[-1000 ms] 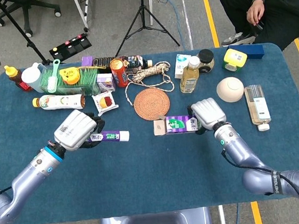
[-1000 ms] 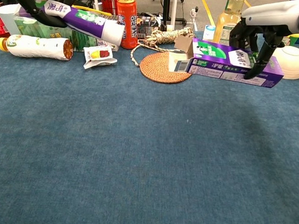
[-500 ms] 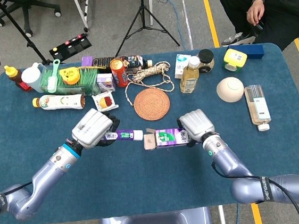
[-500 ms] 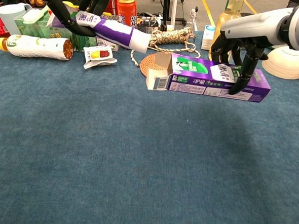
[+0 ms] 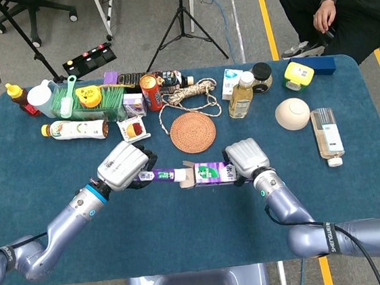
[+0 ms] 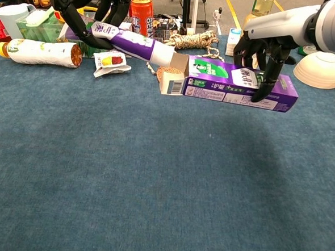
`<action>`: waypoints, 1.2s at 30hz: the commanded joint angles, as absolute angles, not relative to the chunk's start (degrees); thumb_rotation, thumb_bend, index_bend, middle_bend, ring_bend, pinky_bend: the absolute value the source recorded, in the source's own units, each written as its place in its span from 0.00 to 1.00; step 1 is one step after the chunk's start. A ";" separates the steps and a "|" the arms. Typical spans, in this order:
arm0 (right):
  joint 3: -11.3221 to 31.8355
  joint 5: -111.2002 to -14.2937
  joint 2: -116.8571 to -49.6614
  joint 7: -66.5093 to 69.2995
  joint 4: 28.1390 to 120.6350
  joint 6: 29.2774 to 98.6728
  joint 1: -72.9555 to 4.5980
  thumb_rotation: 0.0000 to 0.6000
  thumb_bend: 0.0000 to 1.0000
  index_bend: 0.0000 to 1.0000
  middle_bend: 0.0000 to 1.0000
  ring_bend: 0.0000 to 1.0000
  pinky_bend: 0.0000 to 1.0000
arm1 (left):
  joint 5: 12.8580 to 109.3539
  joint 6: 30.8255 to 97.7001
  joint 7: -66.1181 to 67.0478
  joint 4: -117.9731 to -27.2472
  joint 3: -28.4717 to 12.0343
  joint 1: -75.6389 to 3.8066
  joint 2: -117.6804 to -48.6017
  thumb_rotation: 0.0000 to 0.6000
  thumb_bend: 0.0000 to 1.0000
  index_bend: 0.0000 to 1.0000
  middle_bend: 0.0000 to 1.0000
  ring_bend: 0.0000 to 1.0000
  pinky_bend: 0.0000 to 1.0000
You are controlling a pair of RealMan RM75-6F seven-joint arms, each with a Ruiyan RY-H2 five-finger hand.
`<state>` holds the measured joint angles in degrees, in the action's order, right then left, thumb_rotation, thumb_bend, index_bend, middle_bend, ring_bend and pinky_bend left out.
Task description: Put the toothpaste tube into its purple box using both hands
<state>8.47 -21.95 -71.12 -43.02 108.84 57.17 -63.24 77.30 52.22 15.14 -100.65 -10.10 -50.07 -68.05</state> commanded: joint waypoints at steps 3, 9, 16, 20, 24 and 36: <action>8.51 -21.18 -70.93 -43.05 109.35 57.61 -63.91 1.00 0.38 0.66 0.79 0.73 0.77 | 77.36 51.92 15.30 -99.99 -9.74 -50.28 -68.71 1.00 0.42 0.70 0.61 0.53 0.75; 8.44 -20.47 -70.49 -42.96 110.19 57.92 -64.54 1.00 0.38 0.66 0.79 0.73 0.77 | 76.97 51.90 15.77 -99.40 -9.47 -50.30 -69.25 1.00 0.42 0.70 0.61 0.53 0.75; 8.48 -20.10 -69.91 -41.70 111.08 57.42 -64.77 1.00 0.38 0.66 0.79 0.73 0.77 | 76.46 51.88 16.02 -98.81 -9.40 -50.43 -70.04 1.00 0.42 0.70 0.60 0.53 0.75; 8.53 -20.30 -70.07 -40.91 111.28 57.53 -64.86 1.00 0.38 0.66 0.79 0.73 0.77 | 75.84 51.75 17.19 -98.62 -9.50 -50.85 -70.97 1.00 0.42 0.70 0.61 0.53 0.75; 8.62 -20.23 -70.23 -40.21 111.58 57.36 -64.93 1.00 0.38 0.66 0.79 0.73 0.77 | 75.19 51.79 18.32 -98.65 -9.58 -51.13 -71.73 1.00 0.42 0.70 0.61 0.53 0.75; 8.95 -20.96 -71.42 -39.04 111.91 59.11 -65.28 1.00 0.38 0.66 0.79 0.73 0.77 | 71.48 51.89 22.30 -99.42 -10.08 -52.11 -73.82 1.00 0.41 0.70 0.61 0.53 0.75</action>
<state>8.90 -20.97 -71.35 -39.12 111.87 59.06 -65.25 71.92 51.84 21.77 -99.23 -10.00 -51.96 -73.64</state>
